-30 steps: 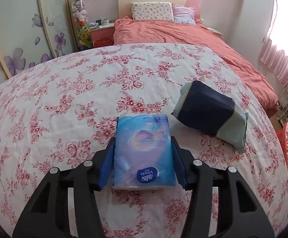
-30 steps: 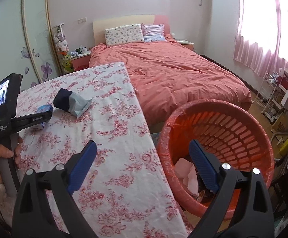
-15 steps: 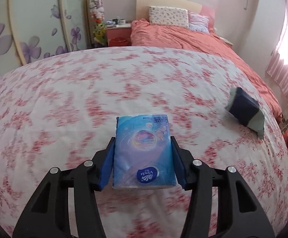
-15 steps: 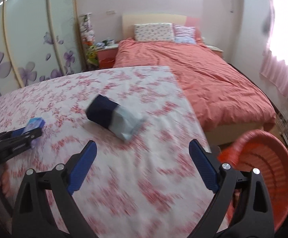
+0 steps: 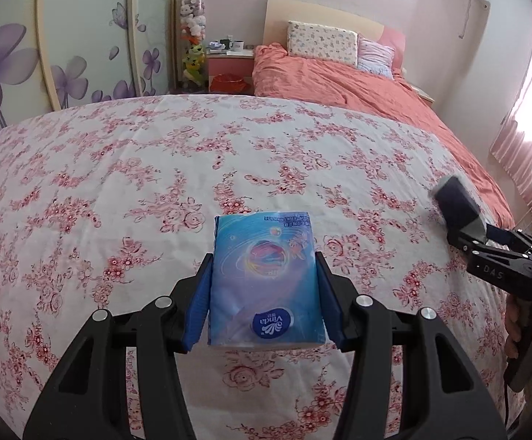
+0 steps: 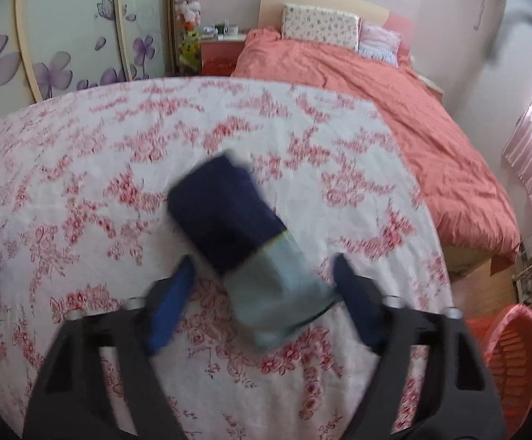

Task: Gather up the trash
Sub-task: 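Grasp the blue Vinda tissue pack with the left tool while the right tool grasps the navy sock, then carry the tissue pack and navy sock over the orange basket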

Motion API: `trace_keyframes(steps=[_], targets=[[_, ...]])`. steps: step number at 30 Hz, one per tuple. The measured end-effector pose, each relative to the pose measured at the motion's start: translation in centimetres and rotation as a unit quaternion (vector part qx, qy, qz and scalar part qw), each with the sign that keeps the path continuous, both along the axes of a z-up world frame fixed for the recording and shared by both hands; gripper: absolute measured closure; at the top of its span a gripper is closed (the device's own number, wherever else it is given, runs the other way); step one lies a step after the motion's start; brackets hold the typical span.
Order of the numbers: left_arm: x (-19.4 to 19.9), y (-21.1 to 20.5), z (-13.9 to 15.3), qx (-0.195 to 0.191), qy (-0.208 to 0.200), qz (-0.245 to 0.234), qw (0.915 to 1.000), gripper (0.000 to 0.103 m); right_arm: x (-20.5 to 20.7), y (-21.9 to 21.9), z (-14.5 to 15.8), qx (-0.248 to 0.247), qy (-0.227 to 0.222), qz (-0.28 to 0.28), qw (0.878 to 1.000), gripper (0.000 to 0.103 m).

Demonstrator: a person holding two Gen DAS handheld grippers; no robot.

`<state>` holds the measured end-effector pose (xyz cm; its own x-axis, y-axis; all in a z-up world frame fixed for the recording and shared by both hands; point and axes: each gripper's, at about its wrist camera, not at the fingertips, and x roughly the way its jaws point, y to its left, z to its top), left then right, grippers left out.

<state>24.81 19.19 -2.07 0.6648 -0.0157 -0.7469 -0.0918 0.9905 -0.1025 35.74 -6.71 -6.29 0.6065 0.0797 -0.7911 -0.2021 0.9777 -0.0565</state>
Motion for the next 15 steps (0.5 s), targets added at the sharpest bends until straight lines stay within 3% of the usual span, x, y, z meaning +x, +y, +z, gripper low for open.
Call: trace_keyframes(steps=[5, 15], targets=[[-0.2, 0.2, -0.3, -0.003, 0.003, 0.0, 1.0, 0.051, -1.0, 0.3, 0.2, 0.005, -0.005, -0.002, 1.0, 0.056], [-1.0, -0.1, -0.1, -0.002, 0.002, -0.002, 1.0, 0.051, -3.6, -0.3, 1.4, 0.038, -0.017, -0.017, 0.999, 0.06]])
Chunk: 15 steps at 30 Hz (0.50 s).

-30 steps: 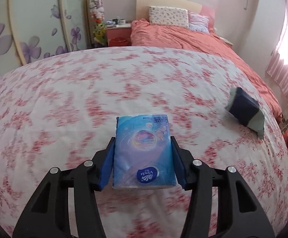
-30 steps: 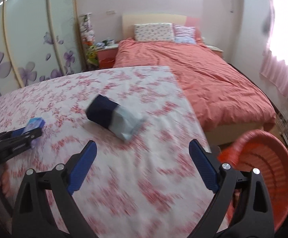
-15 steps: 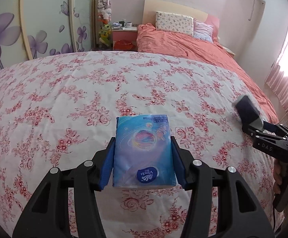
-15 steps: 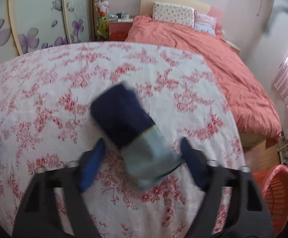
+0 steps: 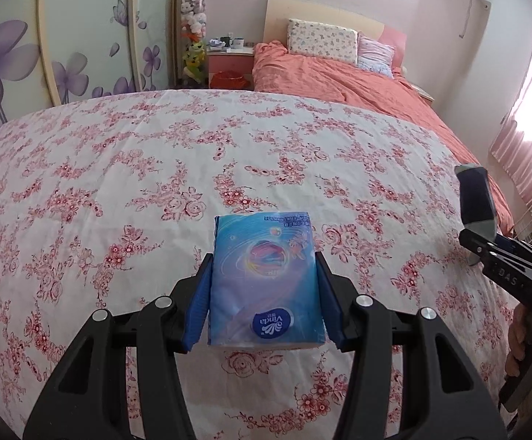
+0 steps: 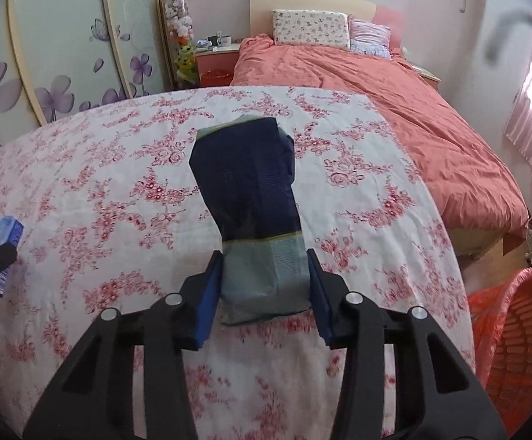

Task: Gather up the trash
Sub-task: 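Carry the tissue pack and navy sock over the orange basket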

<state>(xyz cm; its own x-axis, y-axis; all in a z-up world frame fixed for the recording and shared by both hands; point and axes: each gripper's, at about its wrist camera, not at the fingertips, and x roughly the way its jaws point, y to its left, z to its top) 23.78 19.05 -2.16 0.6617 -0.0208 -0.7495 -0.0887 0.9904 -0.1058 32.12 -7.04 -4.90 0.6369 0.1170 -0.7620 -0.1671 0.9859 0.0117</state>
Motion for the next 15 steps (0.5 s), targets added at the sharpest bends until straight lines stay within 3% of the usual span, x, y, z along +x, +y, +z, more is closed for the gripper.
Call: trace_keyframes(steps=[15], targets=[[-1.7, -4.5, 1.9, 0.004, -0.017, -0.036, 0.9992, 0.051, -6.2, -3.4, 3.3, -0.003, -0.038, -0.034, 0.999, 0.059]])
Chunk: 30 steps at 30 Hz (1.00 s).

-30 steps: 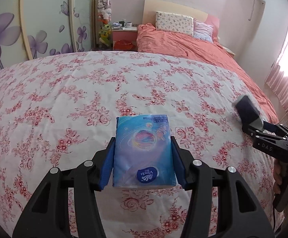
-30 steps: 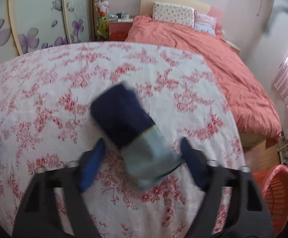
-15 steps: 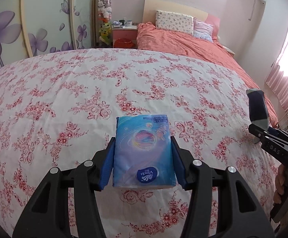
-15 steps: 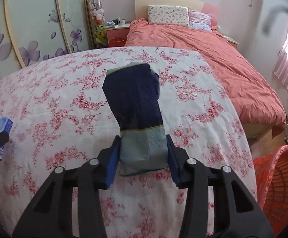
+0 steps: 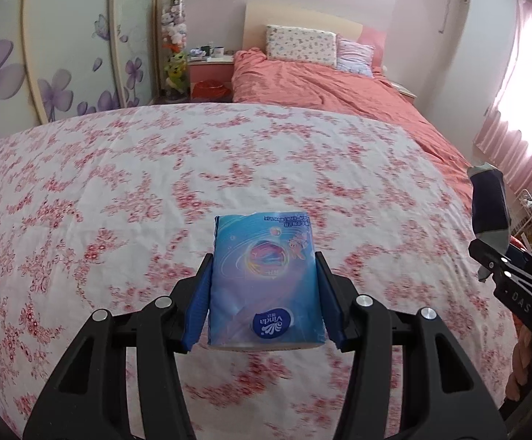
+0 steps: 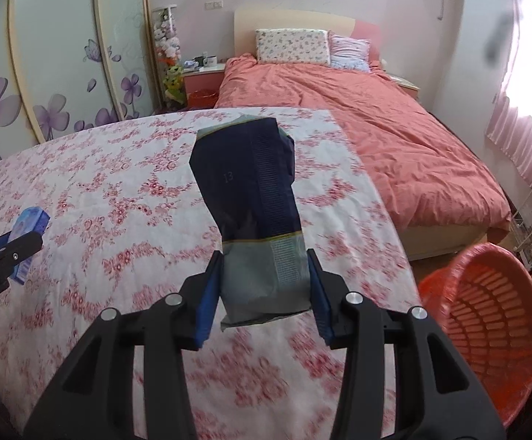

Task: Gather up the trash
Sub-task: 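Carry the tissue pack and navy sock over the orange basket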

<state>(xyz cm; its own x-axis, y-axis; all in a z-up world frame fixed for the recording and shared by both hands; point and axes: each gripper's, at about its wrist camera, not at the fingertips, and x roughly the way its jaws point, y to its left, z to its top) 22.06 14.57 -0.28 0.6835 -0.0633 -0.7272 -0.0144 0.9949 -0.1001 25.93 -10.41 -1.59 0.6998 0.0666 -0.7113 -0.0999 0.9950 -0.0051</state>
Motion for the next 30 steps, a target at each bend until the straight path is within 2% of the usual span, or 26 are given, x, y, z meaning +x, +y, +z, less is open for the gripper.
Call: trace_keyframes(steps=[17, 30], targets=[[-2.1, -8.3, 2.2, -0.003, -0.023, -0.079, 0.9966, 0.051, -6.6, -7.6, 2.6, 0.027, -0.039, -0.063, 0.997, 0.059], [-4.0, -16.8, 3.3, -0.02, -0.035, -0.166, 0.9853, 0.051, -10.3, -15.1, 2.7, 0.044, -0.058, -0.146, 0.987, 0.059]])
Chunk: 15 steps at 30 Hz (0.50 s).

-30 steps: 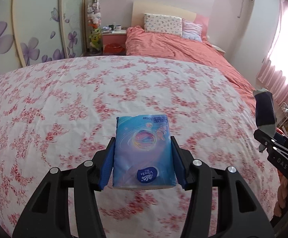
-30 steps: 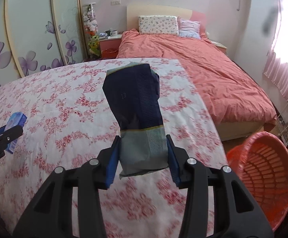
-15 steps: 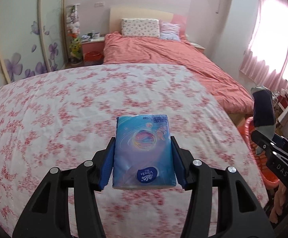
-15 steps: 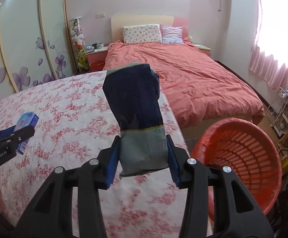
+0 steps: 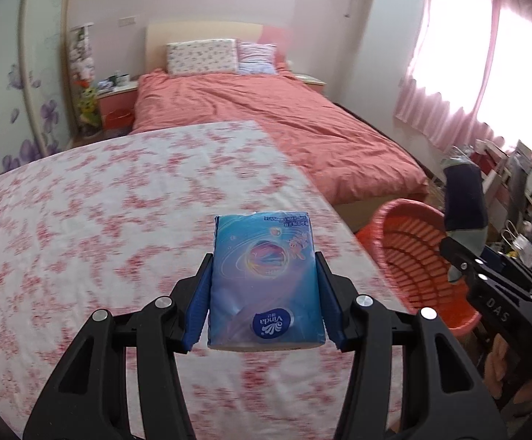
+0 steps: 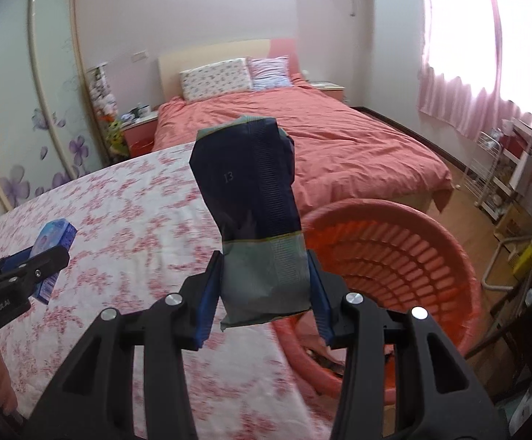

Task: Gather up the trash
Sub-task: 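Carry the tissue pack and navy sock over the orange basket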

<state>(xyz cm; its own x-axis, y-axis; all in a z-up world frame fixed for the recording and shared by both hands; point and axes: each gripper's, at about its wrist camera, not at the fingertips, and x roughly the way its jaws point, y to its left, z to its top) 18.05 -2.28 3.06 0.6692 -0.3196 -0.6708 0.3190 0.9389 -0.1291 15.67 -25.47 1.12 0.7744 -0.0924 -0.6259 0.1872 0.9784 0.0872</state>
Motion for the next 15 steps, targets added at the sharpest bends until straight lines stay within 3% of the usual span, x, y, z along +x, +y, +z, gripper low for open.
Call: trace_keyframes(steps=[15], targets=[[-1.3, -9.2, -0.4, -0.02, 0.009, -0.094, 0.9953, 0.051, -3.2, -8.0, -1.0, 0.022, -0.007, -0.075, 0.997, 0.059]])
